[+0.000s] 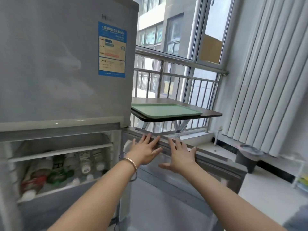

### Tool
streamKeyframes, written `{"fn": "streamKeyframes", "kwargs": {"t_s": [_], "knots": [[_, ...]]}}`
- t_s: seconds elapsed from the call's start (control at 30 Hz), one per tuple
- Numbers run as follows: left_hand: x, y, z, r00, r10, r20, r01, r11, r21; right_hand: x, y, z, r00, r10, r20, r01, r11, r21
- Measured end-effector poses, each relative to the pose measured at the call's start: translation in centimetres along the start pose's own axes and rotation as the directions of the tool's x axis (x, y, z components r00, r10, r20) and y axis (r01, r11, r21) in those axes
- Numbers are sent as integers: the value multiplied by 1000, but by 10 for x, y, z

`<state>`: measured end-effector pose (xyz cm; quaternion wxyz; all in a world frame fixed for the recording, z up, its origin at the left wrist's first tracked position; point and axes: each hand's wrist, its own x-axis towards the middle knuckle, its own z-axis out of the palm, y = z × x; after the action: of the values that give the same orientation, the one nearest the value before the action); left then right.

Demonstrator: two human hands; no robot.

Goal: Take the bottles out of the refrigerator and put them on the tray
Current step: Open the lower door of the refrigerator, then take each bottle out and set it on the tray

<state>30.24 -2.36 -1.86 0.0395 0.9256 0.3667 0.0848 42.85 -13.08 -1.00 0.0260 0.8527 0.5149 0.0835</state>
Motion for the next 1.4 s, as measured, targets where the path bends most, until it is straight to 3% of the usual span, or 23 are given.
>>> {"fn": "streamKeyframes", "kwargs": {"t_s": [0.17,0.33,0.5,0.83,1.0,1.13,1.4], "knots": [[9,10,2,999,-27,22,27,999,-44,13,16,3,1000,-18,22,18,1000,13],[6,-2,7,999,21,-45,-25,996,-91,18,6,-1,1000,-18,16,17,999,49],[-14,-51,9,998,-20,-63,17,999,-51,19,-66,-3,949,-219,-227,236,971,49],[-60,-185,19,962,-264,65,264,964,10,40,-215,31,863,-462,-206,503,823,264],[-58,-219,54,933,-344,102,332,936,117,58,-263,78,840,-541,-39,503,751,429],[-48,-235,79,890,-427,159,427,904,36,86,-288,110,848,-511,144,383,777,500],[-21,-264,105,859,-497,121,501,865,1,153,-314,152,835,-455,308,342,869,356]]}}
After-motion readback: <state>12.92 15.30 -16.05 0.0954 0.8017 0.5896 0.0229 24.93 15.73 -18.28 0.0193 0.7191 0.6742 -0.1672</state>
